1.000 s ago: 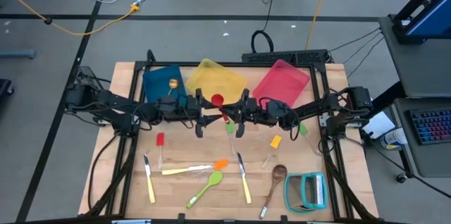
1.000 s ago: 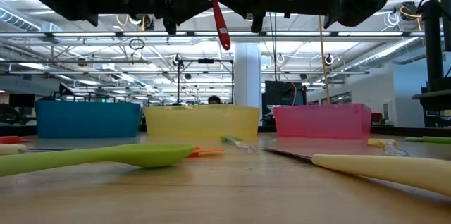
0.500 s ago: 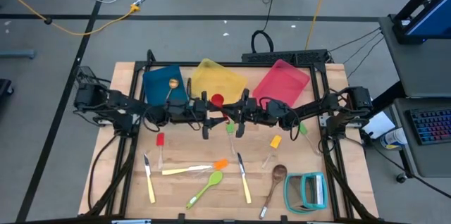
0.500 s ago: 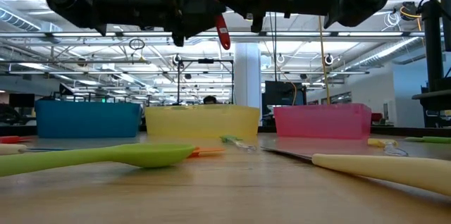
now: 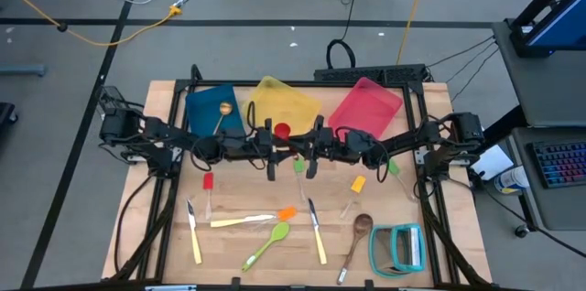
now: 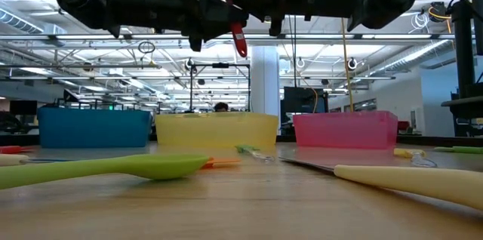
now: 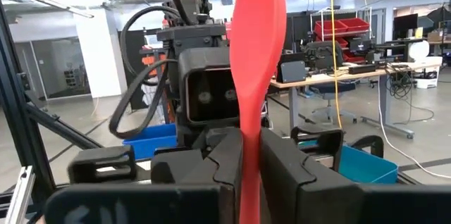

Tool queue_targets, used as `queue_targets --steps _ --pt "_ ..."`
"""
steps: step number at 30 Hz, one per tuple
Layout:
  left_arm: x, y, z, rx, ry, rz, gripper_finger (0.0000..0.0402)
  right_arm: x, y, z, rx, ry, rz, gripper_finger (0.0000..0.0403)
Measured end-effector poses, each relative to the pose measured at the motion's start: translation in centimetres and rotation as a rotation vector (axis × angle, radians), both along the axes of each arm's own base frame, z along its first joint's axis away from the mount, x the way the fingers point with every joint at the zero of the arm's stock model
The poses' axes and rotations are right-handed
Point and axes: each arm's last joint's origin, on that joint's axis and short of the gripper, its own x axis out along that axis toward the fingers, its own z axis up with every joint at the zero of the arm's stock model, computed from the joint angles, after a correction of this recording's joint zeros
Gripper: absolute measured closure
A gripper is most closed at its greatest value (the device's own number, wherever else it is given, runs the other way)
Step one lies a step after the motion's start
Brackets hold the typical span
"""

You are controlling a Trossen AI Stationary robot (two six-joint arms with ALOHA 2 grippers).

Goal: Pick & Place Kitchen Items
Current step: Put the red serving spoon into the blue bin

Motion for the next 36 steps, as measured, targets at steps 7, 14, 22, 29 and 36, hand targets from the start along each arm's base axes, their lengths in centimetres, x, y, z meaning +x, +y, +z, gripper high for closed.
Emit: queue_targets --steps 7,14,22,29,36 --pt "0.0 0.0 -0.1 -0.005 0.012 -0.002 0.0365 0.0 0.0 -0.2 -0.005 0.021 0.0 0.0362" --pt "0.0 0.0 -0.3 -0.023 0.024 0.01 0.0359 0.1 0.0 -0.6 -0.02 0.067 -0.002 0.0309" --pt "-0.7 0.2 0.6 -0.023 0.039 0.015 0.0364 0.0 0.0 -0.6 -0.026 0.081 -0.007 0.0258" --pt "-2.4 0.7 2.4 -0.021 0.09 0.038 0.0358 -0.7 -0.1 -1.8 -0.057 0.126 -0.015 0.0246" --pt "-5.2 1.8 4.4 -0.029 0.16 0.103 0.0363 -0.7 -0.1 -1.9 -0.057 0.134 -0.012 0.0247"
